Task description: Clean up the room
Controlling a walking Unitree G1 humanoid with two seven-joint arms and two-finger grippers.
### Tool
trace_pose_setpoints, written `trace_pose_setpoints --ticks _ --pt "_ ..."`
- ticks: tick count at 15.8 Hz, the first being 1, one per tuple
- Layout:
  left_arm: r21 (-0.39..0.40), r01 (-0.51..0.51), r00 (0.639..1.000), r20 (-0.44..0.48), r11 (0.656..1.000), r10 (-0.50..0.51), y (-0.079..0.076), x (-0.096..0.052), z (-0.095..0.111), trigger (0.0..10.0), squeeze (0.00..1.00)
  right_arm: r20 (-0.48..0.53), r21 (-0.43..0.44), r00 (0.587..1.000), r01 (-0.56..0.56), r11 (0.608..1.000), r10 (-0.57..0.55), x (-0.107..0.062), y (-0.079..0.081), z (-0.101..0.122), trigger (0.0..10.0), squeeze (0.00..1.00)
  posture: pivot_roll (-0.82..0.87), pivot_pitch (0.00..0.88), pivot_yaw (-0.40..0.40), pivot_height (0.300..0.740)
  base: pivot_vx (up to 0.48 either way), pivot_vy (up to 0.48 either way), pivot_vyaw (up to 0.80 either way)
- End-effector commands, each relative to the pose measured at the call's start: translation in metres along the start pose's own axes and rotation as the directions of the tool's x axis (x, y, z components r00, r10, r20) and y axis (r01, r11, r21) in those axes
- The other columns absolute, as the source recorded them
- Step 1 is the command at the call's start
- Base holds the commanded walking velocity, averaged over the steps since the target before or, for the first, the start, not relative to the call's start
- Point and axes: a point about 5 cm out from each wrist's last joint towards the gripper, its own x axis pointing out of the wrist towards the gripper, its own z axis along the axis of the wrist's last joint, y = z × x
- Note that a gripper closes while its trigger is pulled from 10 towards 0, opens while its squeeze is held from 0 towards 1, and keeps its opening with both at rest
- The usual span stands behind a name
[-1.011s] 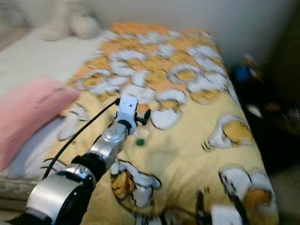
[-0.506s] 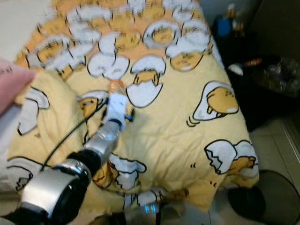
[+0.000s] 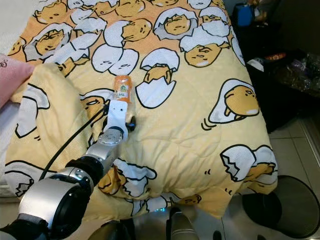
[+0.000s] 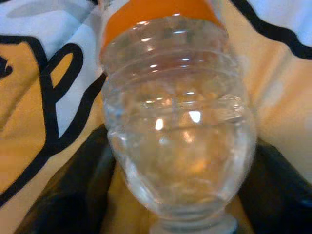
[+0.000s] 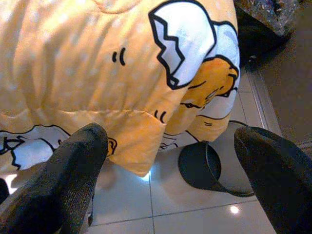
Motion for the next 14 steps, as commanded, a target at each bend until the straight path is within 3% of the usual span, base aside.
trace_pose_setpoints --ticks 1,3,4,6,7,8,9,10,11,14 --pt "0.041 0.033 0.996 -0.086 0.999 -0.029 -0.002 -0.003 -0.02 0.0 0.0 -0.03 -0.004 1.0 0.006 1.0 -0.006 -0.001 -0.003 -0.004 10.0 0.0 -0.36 0.341 0.061 0.74 0.0 0.0 0.0" --pt "0.053 0.051 0.996 -0.079 0.997 -0.047 0.0 -0.002 -0.02 0.0 0.0 -0.018 0.016 1.0 0.005 1.0 -0.004 0.007 0.0 -0.003 10.0 0.0 -0.33 0.329 0.07 0.74 0.0 0.0 0.0" --pt "0.0 0.055 0.998 -0.043 0.998 -0.055 0.001 -0.002 -0.014 0.0 0.0 -0.015 0.036 1.0 0.007 0.999 -0.006 0.015 0.001 -0.004 10.0 0.0 -0.31 0.315 0.074 0.74 0.0 0.0 0.0" --pt "0.025 0.103 0.995 -0.015 0.994 -0.102 -0.003 -0.003 -0.013 0.0 0.0 -0.005 0.124 1.0 0.015 0.992 -0.015 0.027 0.002 -0.004 10.0 0.0 -0.3 0.28 0.085 0.74 0.0 0.0 0.0" --pt "0.05 0.158 0.987 0.001 0.986 -0.158 -0.009 -0.005 -0.019 0.0 0.0 0.036 0.148 0.999 -0.021 0.989 0.016 0.047 0.006 -0.002 10.0 0.0 -0.26 0.194 0.088 0.74 0.0 0.0 0.0" --pt "0.043 0.174 0.985 0.01 0.984 -0.175 -0.011 -0.006 -0.02 0.0 0.0 0.054 0.138 0.998 -0.031 0.99 0.024 0.052 0.006 0.0 10.0 0.0 -0.26 0.194 0.088 0.74 0.0 0.0 0.0" --pt "-0.023 0.233 0.97 0.079 0.972 -0.231 -0.016 -0.01 -0.02 0.0 0.0 0.122 0.113 0.992 -0.056 0.992 0.042 0.078 0.008 0.008 10.0 0.0 -0.19 0.08 0.087 0.74 0.0 0.0 0.0" --pt "-0.027 0.296 0.947 0.142 0.955 -0.289 -0.022 -0.014 -0.017 0.0 0.0 0.158 0.108 0.986 -0.065 0.992 0.048 0.101 0.009 0.013 10.0 0.0 -0.14 0.03 0.084 0.74 0.0 0.0 0.0" --pt "-0.004 0.37 0.909 0.209 0.929 -0.361 -0.029 -0.019 -0.012 0.0 0.0 0.194 0.106 0.981 -0.047 0.993 0.026 0.123 0.006 0.019 10.0 0.0 -0.08 0.0 0.074 0.74 0.0 0.0 0.0" --pt "0.027 0.383 0.888 0.265 0.923 -0.376 -0.018 -0.024 -0.015 0.0 0.0 0.207 0.179 0.978 -0.015 0.984 -0.023 0.152 0.007 0.025 10.0 0.0 -0.01 0.0 0.072 0.74 0.0 0.0 0.0"
